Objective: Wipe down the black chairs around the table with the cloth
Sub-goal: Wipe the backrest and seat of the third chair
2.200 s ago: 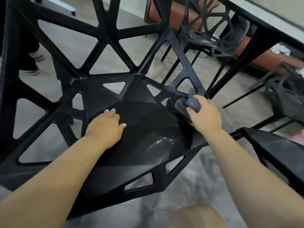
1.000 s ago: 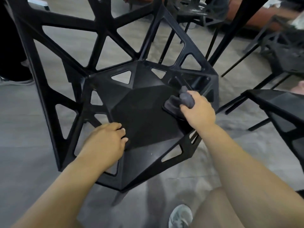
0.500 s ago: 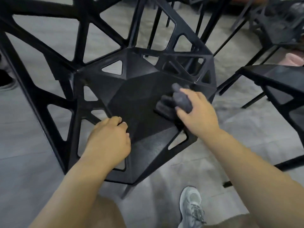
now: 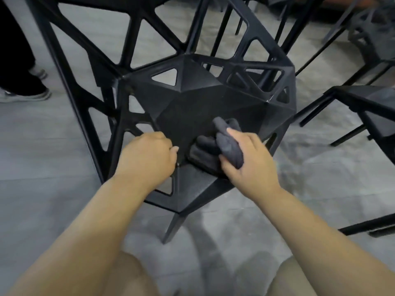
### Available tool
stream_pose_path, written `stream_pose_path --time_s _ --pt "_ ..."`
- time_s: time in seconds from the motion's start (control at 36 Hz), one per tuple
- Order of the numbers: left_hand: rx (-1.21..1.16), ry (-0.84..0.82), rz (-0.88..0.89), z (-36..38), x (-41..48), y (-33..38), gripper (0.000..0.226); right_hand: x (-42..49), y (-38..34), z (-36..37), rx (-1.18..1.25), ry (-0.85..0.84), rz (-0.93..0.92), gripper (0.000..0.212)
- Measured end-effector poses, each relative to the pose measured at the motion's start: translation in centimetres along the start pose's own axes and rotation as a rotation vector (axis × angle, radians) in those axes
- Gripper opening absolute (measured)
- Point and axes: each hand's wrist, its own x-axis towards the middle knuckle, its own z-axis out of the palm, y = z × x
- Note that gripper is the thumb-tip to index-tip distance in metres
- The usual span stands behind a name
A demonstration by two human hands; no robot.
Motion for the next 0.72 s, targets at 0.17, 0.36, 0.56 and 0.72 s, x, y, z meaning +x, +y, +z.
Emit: stream_pose_path --time_s 0.17,0.36,0.56,0.72 --pt "0.187 0.171 -0.020 -1.1 -4.4 -1.2 0.029 1.0 1.1 0.1 -0.026 0.153 0.285 0.060" --pt "0.240 0.177 -0.104 -0.8 -5.0 -0.2 0.028 -4.8 -5.4 2.6 0.132 -0.026 -0.115 0.061" --pt "0.322 0.133 -0.062 -0.3 -5.5 -0.7 0.035 -4.0 -2.5 1.3 0.063 -0.148 -0.417 0.062" --pt "0.349 0.119 -0.123 -0.2 -5.5 -0.1 0.025 1.7 5.5 -2.2 0.061 0.123 0.245 0.058"
